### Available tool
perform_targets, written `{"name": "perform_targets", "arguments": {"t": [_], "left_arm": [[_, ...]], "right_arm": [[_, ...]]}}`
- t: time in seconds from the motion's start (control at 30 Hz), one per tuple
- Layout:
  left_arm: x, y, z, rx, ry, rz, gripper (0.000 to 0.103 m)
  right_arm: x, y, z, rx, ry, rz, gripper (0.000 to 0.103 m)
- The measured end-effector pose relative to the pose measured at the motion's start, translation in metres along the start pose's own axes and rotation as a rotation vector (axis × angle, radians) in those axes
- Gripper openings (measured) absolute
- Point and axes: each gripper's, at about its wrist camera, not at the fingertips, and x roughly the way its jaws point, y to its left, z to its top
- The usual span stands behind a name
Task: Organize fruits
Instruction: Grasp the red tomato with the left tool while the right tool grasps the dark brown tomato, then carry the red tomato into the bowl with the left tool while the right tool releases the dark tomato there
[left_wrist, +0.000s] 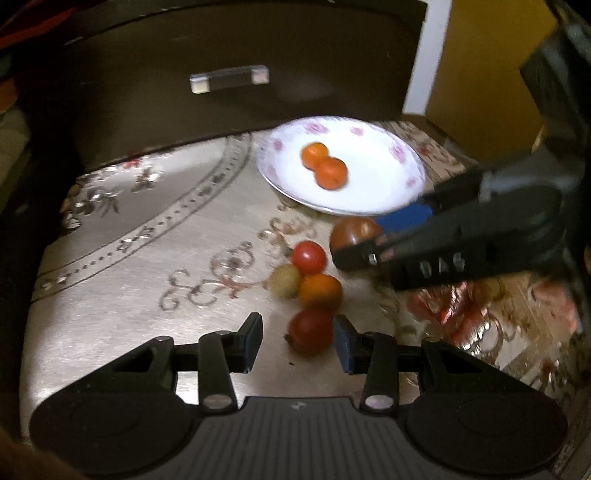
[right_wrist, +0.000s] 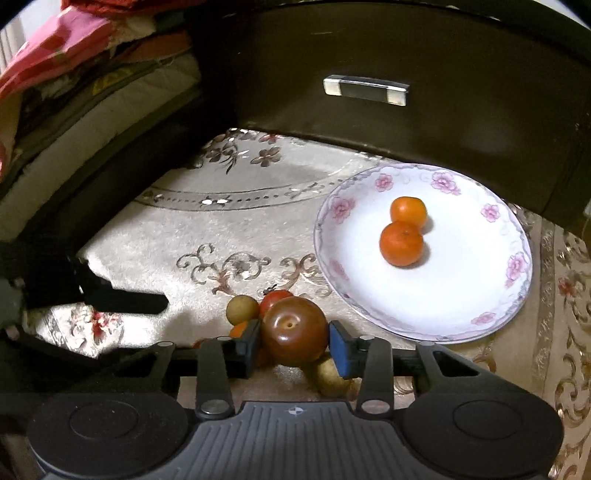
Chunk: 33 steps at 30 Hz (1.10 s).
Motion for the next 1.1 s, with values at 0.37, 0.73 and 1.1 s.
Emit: {"name": "perform_targets", "arguments": {"t": [0.37,0.73,1.1], "left_arm": [[0.026,-0.014,-0.003,0.052,0.023,0.036,0.041],[0.014,-0.017,-0.005,0.032,0.022,0.028,0.039],[0.003,-0.027,-0.01,0.034,0.002,0.005,0.039]], "right_arm": [[-0.018,-0.01,-0.003,0.039,-0.022,0.001,0.035],[-0.04,-0.012,-0.016,0.046,-0.033,-0.036,0.035],[-0.06,-0.016,-0.047,0.064,0.006,-0.074,0.035]]}}
